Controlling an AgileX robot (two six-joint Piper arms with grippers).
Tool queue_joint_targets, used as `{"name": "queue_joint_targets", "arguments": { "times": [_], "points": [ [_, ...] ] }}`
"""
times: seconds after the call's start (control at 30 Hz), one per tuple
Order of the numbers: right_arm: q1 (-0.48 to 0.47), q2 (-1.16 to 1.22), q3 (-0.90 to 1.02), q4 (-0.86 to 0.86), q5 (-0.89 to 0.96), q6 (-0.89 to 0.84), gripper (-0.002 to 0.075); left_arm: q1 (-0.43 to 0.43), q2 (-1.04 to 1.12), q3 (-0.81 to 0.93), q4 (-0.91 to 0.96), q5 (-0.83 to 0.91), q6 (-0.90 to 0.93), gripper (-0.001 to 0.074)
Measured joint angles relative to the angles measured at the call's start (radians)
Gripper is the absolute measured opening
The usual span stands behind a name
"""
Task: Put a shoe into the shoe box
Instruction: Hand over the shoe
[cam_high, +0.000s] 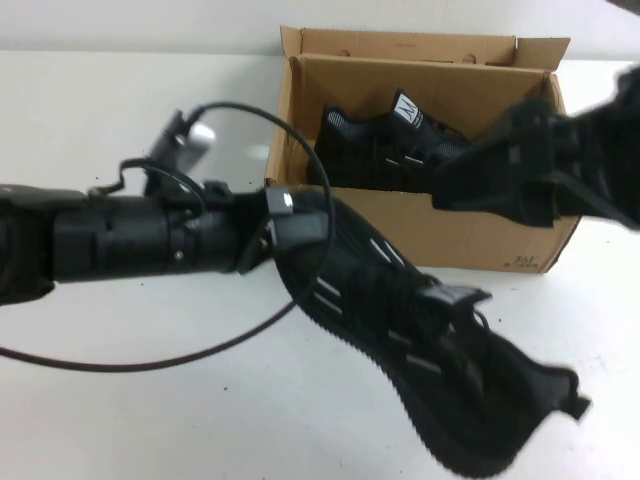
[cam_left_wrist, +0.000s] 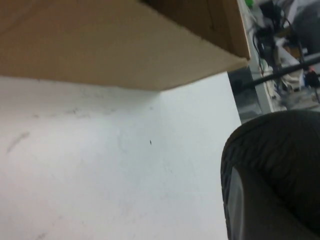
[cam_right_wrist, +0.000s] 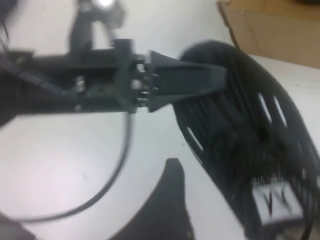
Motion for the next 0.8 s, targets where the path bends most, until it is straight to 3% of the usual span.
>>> {"name": "queue_joint_targets", "arguments": {
  "times": [0.3,0.8],
  "points": [
    [0.000,-0.159,0.306,0.056,-0.307,0.357,0.0640,0.000,-0.107,0.000,-0.022,-0.167,-0.049,0.0128],
    [0.000,-0.167,0.538,0.492,-0.673,0.353,0.0640,0.000,-0.107,0.002,-0.022,-0.195,-0.080,0.0128]
  ]
}}
